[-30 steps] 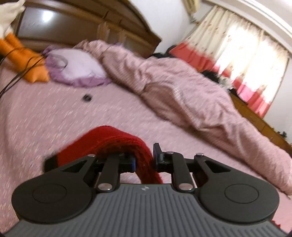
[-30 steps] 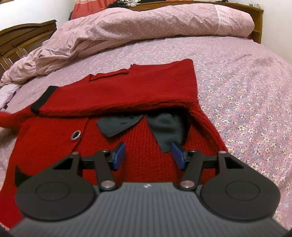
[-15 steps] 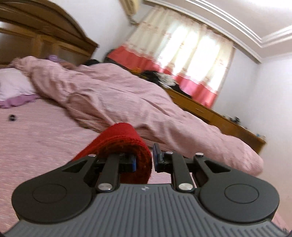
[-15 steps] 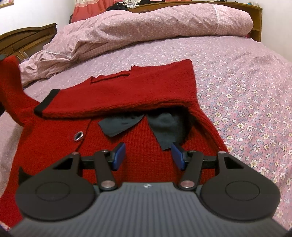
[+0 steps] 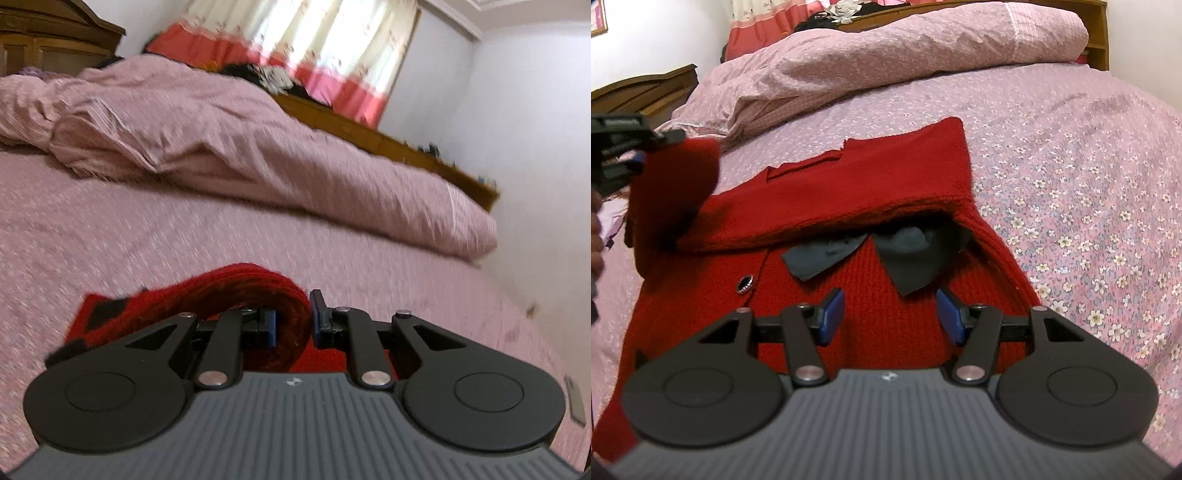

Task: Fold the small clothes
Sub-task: 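Grasp the cardigan side edge with the left gripper and fold it inward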

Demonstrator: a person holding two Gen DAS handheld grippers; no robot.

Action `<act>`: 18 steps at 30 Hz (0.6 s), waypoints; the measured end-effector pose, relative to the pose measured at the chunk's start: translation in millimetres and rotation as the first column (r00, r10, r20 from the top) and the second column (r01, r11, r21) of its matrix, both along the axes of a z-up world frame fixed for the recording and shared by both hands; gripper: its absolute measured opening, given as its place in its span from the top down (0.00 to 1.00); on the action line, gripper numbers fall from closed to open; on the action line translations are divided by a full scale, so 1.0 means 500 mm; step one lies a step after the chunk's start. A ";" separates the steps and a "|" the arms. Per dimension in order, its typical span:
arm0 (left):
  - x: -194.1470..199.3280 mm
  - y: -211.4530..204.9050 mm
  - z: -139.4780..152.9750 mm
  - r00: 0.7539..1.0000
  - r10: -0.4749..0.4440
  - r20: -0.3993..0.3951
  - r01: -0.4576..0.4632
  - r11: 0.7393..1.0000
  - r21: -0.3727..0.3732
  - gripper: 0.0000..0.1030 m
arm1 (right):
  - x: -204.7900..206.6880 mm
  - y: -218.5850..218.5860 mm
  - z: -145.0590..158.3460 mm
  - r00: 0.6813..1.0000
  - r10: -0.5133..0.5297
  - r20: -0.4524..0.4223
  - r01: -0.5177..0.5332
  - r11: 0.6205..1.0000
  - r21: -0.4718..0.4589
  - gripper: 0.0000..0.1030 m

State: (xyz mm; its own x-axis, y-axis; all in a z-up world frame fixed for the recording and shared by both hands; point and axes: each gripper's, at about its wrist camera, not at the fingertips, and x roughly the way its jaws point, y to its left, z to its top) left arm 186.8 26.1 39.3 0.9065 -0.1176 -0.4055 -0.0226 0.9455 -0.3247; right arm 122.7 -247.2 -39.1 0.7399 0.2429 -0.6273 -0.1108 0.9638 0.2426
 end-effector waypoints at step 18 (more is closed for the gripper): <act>-0.016 -0.046 -0.113 0.972 -0.118 -0.204 0.146 0.981 0.126 0.27 | -0.002 -0.001 -0.008 1.000 0.003 0.000 -0.003 1.000 0.001 0.45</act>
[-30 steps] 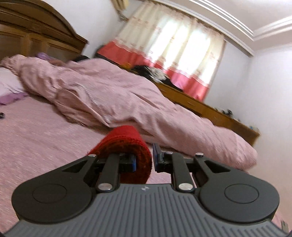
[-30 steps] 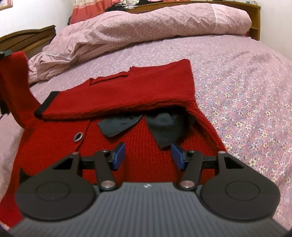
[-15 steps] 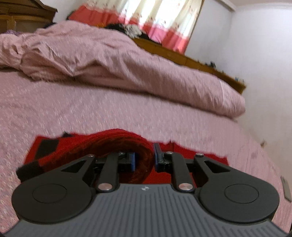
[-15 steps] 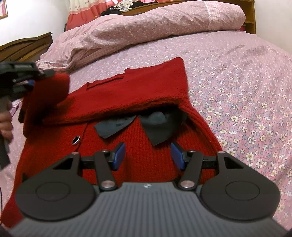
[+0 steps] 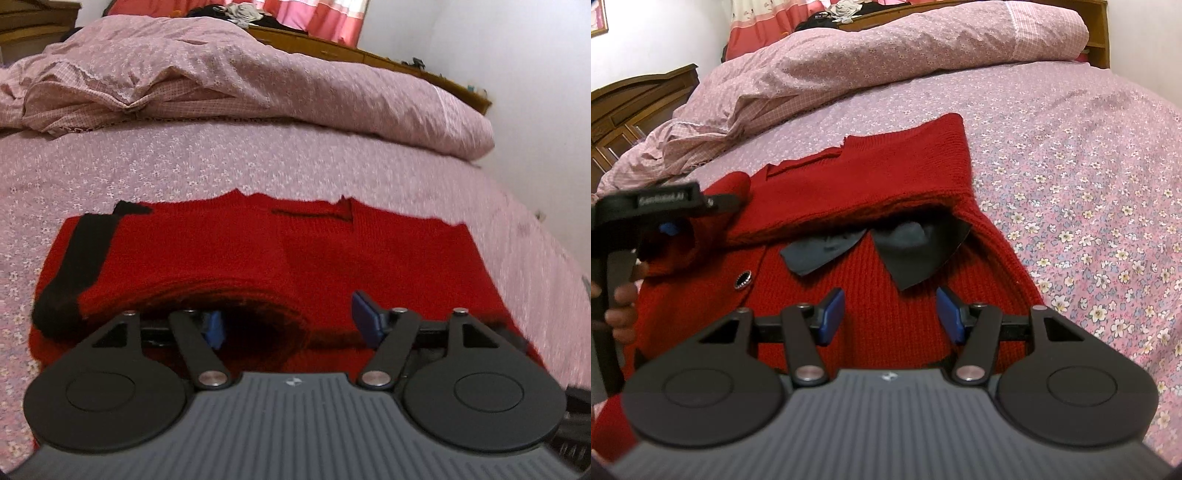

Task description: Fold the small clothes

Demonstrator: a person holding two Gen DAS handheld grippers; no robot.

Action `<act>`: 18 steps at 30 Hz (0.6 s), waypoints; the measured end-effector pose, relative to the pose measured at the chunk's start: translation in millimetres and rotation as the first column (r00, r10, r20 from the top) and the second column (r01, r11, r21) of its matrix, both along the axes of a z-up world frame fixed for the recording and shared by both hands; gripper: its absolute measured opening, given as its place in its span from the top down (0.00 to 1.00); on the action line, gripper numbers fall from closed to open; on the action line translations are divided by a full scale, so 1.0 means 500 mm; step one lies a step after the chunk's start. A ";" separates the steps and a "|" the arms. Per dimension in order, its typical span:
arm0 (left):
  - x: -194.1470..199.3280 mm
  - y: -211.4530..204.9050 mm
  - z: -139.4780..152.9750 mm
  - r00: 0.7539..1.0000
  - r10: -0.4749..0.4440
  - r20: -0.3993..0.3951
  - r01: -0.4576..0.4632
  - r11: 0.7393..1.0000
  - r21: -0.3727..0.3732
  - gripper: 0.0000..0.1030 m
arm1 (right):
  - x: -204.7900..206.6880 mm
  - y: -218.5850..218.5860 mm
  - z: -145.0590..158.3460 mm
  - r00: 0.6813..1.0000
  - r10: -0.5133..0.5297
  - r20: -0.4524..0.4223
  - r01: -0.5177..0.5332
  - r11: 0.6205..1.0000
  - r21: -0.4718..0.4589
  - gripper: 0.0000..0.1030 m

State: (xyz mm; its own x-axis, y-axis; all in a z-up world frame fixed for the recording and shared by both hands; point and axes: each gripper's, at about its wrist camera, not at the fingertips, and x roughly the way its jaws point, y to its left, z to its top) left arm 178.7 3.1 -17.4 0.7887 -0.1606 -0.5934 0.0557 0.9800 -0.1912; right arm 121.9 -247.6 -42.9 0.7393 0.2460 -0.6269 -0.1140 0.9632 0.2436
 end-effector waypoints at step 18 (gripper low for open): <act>-0.150 0.143 -0.005 0.983 0.182 -0.018 -0.182 0.983 0.014 0.26 | 0.002 0.064 0.041 0.994 0.103 0.048 -0.101 0.994 -0.047 0.44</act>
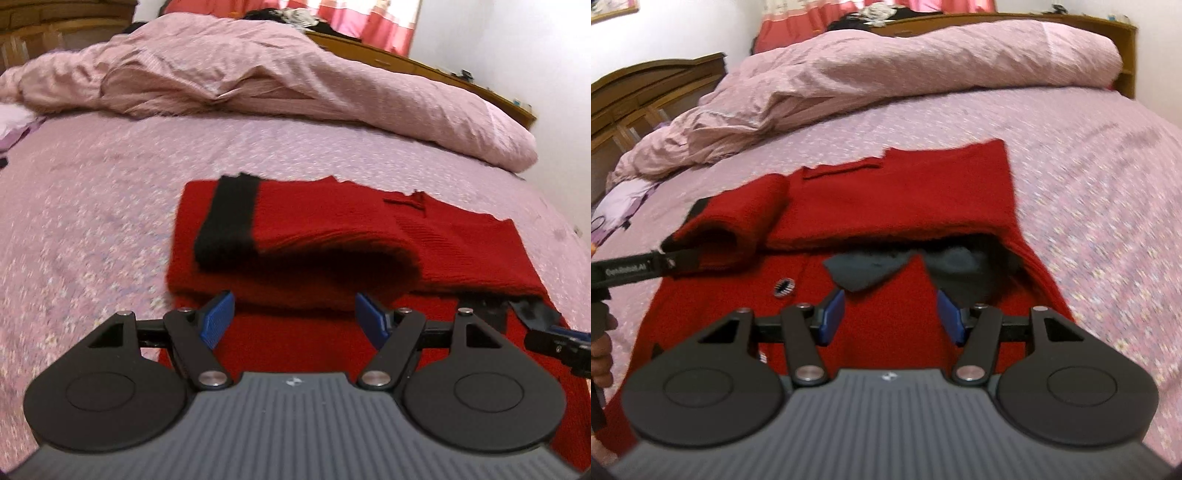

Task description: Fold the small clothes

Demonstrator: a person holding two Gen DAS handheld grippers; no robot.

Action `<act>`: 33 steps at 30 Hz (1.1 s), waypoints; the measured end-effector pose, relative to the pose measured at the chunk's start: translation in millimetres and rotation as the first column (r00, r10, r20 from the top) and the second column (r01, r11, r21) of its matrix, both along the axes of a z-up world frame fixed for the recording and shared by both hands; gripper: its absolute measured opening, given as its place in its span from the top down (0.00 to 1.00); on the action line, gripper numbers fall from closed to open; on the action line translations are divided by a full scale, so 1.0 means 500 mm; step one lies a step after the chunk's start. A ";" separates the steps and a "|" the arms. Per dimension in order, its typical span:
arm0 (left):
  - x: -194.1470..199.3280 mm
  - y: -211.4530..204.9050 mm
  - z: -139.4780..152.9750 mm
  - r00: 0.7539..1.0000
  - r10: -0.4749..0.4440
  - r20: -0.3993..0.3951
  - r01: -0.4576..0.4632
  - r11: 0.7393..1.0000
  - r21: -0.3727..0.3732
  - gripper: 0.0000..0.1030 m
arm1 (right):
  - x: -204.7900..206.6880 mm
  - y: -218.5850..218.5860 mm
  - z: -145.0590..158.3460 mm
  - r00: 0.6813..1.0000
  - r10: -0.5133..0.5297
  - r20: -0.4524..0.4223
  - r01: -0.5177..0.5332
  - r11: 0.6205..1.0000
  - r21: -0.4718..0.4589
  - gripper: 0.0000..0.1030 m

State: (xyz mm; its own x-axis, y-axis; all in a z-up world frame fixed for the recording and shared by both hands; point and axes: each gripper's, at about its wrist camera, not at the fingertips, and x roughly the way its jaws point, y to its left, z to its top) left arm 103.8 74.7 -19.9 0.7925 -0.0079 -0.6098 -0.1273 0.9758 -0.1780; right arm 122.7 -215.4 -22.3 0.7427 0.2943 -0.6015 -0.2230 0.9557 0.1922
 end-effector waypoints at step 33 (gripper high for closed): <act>-0.001 0.052 -0.048 0.998 0.060 -0.001 -0.060 0.997 -0.056 0.27 | 0.142 0.310 0.040 0.931 0.352 0.100 -0.325 0.920 -0.218 0.75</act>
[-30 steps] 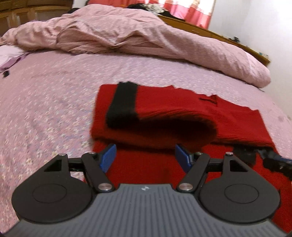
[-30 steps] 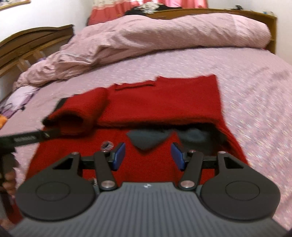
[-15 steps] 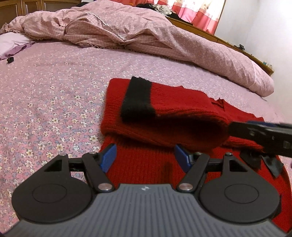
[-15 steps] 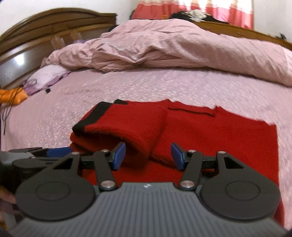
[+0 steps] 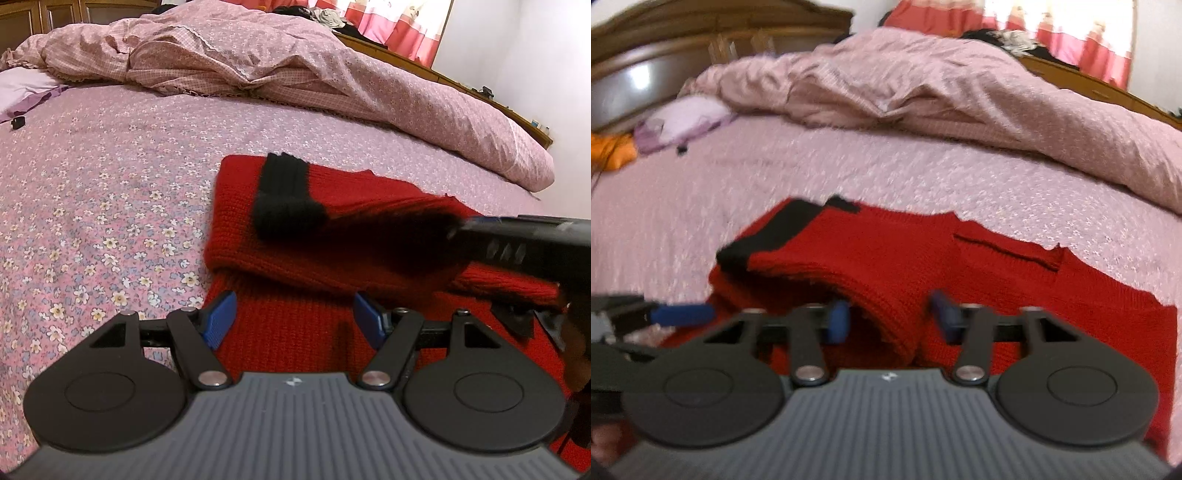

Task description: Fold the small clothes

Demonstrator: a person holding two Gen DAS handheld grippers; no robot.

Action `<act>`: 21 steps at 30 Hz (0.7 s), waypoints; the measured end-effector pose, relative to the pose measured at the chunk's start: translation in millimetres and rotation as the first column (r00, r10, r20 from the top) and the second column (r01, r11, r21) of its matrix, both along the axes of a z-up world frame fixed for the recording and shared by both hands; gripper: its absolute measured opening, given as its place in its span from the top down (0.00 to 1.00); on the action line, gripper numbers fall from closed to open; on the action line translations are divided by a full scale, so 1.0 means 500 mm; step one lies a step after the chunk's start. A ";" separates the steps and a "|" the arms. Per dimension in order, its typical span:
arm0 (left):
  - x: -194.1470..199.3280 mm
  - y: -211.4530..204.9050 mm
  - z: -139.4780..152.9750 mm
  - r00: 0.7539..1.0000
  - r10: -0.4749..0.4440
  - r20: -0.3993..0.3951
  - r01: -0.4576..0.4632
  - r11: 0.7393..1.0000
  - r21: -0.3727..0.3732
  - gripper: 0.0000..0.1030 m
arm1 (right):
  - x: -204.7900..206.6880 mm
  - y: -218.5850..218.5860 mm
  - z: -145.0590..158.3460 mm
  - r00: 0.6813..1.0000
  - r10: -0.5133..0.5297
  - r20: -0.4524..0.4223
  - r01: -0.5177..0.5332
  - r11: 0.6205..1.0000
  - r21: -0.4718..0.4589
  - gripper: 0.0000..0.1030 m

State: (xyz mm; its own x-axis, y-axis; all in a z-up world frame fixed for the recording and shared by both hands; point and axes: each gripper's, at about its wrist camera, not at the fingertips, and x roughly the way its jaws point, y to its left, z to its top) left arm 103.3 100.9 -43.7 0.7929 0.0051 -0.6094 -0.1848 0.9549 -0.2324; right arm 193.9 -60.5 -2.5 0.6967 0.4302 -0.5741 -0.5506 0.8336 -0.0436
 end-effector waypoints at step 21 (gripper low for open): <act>0.013 -0.022 -0.015 1.000 -0.012 -0.018 0.013 0.996 0.091 0.27 | 0.015 -0.257 -0.049 0.905 -0.369 -0.211 0.422 0.835 0.353 0.53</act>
